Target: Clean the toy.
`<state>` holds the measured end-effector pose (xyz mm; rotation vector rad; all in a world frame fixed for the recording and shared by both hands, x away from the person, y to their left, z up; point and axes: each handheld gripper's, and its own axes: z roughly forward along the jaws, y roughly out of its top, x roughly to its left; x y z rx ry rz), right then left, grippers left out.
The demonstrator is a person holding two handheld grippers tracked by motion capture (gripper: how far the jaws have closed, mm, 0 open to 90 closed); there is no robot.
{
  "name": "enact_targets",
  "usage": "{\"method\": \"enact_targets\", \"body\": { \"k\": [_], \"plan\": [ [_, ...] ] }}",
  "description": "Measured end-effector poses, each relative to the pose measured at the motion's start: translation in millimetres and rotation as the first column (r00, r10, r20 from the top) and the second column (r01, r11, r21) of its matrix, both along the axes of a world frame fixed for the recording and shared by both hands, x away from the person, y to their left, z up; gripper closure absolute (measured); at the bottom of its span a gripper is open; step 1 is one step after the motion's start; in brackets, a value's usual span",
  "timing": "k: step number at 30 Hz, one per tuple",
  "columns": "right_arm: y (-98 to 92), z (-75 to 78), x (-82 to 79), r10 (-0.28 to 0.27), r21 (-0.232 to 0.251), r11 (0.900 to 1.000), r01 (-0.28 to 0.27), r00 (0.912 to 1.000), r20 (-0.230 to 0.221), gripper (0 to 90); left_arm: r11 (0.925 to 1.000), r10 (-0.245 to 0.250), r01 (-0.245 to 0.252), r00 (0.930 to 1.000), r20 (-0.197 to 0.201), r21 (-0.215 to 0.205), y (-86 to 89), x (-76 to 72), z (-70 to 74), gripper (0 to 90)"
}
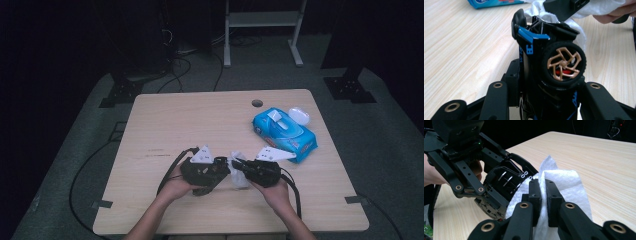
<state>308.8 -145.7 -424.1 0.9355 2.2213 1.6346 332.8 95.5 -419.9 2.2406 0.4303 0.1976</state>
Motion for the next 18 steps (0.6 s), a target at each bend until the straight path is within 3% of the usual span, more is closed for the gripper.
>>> {"method": "enact_targets", "body": {
  "k": [4,7,11,15,16,18],
  "plan": [
    [-0.4,-1.9,0.7,-0.002,-0.002,1.000,0.002,1.0000,-0.006,84.3,0.9989,-0.007,0.008,0.9999,-0.011,0.046,-1.9,1.0,-3.0,56.8],
    [-0.6,-3.6,1.2,-0.001,-0.004,1.000,0.001,1.0000,-0.009,84.3,0.9953,-0.008,0.008,1.0000,0.003,0.096,-5.1,0.8,-8.2,56.8],
    [0.1,-5.6,1.9,0.001,-0.008,1.000,-0.001,0.9999,-0.011,84.3,0.9833,-0.014,0.011,0.9998,0.014,0.182,-11.6,-0.4,-12.7,56.8],
    [1.5,-6.7,1.4,0.002,-0.008,1.000,-0.002,0.9997,-0.023,84.3,0.9627,-0.034,0.025,0.9990,0.028,0.269,-17.1,-2.1,-14.4,56.7],
    [1.6,-7.0,1.5,0.003,-0.011,1.000,-0.004,0.9998,-0.022,84.3,0.9603,-0.036,0.027,0.9990,0.026,0.278,-17.8,-2.5,-15.6,56.6],
    [2.1,-7.8,1.6,0.003,-0.012,1.000,-0.003,0.9998,-0.022,84.2,0.9655,-0.035,0.029,0.9992,0.018,0.259,-16.0,-1.2,-14.1,55.1]
  ]
}}
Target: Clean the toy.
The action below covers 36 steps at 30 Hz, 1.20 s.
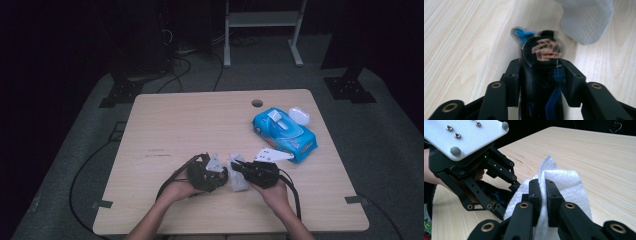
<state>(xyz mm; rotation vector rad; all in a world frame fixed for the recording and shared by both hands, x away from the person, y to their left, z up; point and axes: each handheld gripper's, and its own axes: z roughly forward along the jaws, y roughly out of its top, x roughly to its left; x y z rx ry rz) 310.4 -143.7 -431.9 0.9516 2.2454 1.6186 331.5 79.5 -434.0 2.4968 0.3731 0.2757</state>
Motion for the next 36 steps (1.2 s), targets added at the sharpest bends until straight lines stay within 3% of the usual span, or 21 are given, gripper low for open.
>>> {"method": "enact_targets", "body": {
  "k": [2,9,13,19,24,27,31,36],
  "plan": [
    [0.3,-0.5,-0.2,-0.001,0.000,1.000,0.001,1.0000,-0.005,84.2,0.9995,-0.006,0.005,0.9999,-0.016,-0.030,3.4,1.5,3.2,54.3],
    [7.6,-2.6,-1.6,0.019,-0.009,1.000,-0.019,0.9998,-0.007,84.2,0.9979,-0.002,0.000,0.9994,-0.034,-0.065,12.2,1.2,-1.2,54.2],
    [23.7,-1.6,-5.0,0.067,-0.028,0.997,-0.067,0.9977,0.006,84.2,0.9927,-0.008,0.003,0.9991,-0.041,-0.120,19.8,-1.4,-2.1,54.1],
    [42.6,-11.5,-5.9,0.103,-0.108,0.989,-0.101,0.9947,0.008,84.3,0.9927,0.002,-0.007,0.9993,-0.037,-0.120,38.9,-8.3,-8.3,53.5],
    [37.7,-12.0,-5.7,0.086,-0.115,0.990,-0.083,0.9961,0.022,84.5,0.9896,0.000,-0.005,0.9994,-0.033,-0.144,61.3,-15.7,-14.4,53.8],
    [36.5,-11.9,-6.2,0.075,-0.122,0.990,-0.071,0.9968,0.028,84.6,0.9912,0.015,-0.018,0.9995,-0.029,-0.131,70.6,-18.8,-20.4,53.8],
    [34.0,-11.7,-5.3,0.065,-0.130,0.990,-0.060,0.9974,0.033,84.8,0.9893,0.026,-0.031,0.9988,-0.041,-0.142,73.4,-17.2,-30.1,53.8],
    [29.4,-11.6,-4.6,0.050,-0.135,0.990,-0.045,0.9982,0.034,84.8,0.9869,0.008,-0.015,0.9991,-0.042,-0.161,67.8,-14.5,-36.9,63.4]
  ]
}}
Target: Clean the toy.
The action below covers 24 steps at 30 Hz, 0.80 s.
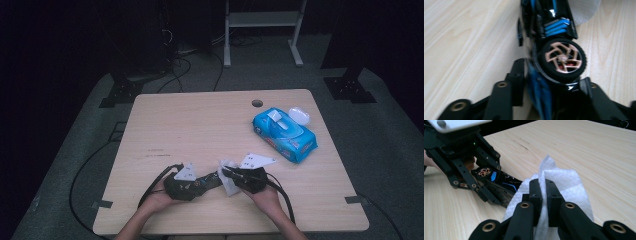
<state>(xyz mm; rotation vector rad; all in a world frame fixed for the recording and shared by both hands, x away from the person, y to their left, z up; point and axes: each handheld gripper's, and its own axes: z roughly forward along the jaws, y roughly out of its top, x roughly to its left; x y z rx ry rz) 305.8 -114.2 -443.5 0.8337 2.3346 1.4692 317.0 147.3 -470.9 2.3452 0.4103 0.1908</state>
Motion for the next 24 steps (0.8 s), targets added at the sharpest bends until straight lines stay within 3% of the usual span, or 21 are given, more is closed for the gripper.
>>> {"method": "enact_targets", "body": {
  "k": [6,9,17,24],
  "plan": [
    [2.4,2.3,-2.8,-0.011,-0.022,1.000,0.011,0.9999,0.012,84.6,0.9997,0.016,-0.017,0.9994,0.030,0.016,-2.1,-0.3,1.2,65.6],
    [3.7,1.8,-3.3,-0.010,-0.022,1.000,0.010,0.9998,0.016,84.6,0.9997,0.025,-0.025,0.9984,0.050,0.000,-1.8,-1.9,4.5,65.5],
    [-13.3,-0.8,2.8,-0.052,0.040,0.998,0.053,0.9982,-0.031,84.8,0.9959,0.057,-0.049,0.9938,0.096,-0.076,-6.8,-3.7,12.0,65.1],
    [-24.7,-3.1,4.4,-0.101,0.064,0.993,0.103,0.9943,-0.036,85.2,0.9940,0.065,-0.050,0.9848,0.161,-0.098,-15.8,-5.7,15.4,64.9]
  ]
}}
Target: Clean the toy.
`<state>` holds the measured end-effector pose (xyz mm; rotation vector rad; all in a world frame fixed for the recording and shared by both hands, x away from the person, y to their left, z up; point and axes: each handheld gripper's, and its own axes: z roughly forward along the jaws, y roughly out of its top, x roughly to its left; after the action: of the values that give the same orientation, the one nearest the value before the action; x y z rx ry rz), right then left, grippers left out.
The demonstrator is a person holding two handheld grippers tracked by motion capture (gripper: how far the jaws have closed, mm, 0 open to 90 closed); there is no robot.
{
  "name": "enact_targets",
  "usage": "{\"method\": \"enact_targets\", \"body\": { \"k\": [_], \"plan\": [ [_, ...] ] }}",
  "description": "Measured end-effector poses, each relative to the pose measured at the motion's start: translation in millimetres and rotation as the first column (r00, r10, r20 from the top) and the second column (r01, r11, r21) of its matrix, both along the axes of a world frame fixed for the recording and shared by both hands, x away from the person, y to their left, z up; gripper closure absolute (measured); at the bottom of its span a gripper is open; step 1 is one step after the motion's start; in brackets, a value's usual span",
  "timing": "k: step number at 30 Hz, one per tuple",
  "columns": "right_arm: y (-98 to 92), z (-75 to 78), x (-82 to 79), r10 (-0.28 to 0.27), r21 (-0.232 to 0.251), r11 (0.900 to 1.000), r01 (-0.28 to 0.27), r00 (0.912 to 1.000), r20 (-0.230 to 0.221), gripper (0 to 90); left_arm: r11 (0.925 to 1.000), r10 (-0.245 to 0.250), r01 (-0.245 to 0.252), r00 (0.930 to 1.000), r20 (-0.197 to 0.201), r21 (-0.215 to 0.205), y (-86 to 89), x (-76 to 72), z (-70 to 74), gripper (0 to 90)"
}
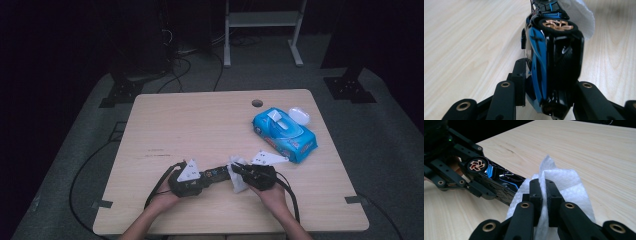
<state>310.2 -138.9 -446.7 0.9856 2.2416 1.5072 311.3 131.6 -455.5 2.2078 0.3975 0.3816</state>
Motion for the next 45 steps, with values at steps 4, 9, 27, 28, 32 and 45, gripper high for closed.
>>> {"method": "enact_targets", "body": {
  "k": [4,9,27,28,32,45],
  "plan": [
    [-3.6,0.2,1.2,-0.013,-0.001,1.000,0.013,0.9999,0.002,85.4,0.9998,0.000,0.001,0.9997,0.024,-0.022,-2.6,-1.4,2.8,64.7],
    [-2.3,-1.3,0.5,-0.018,0.004,1.000,0.018,0.9998,0.008,85.7,0.9961,-0.006,0.014,0.9958,0.091,-0.087,-8.7,-3.5,15.6,64.3],
    [15.8,0.9,-3.6,0.032,-0.086,0.996,-0.026,0.9969,0.071,85.6,0.9955,0.002,-0.001,0.9999,0.011,-0.095,7.7,0.8,-1.8,61.7],
    [15.6,0.9,-4.0,0.032,-0.086,0.996,-0.026,0.9969,0.071,85.6,0.9958,0.000,0.001,1.0000,0.002,-0.091,9.1,1.6,-3.7,60.7],
    [16.1,0.5,-3.7,0.029,-0.083,0.996,-0.023,0.9970,0.072,85.6,0.9987,0.000,-0.001,0.9999,-0.013,-0.051,10.8,3.9,-11.9,58.9],
    [12.6,0.1,-2.7,0.034,-0.064,0.997,-0.031,0.9979,0.055,85.6,0.9998,0.014,-0.013,0.9980,-0.062,0.012,-3.3,11.3,-25.2,64.0]
  ]
}}
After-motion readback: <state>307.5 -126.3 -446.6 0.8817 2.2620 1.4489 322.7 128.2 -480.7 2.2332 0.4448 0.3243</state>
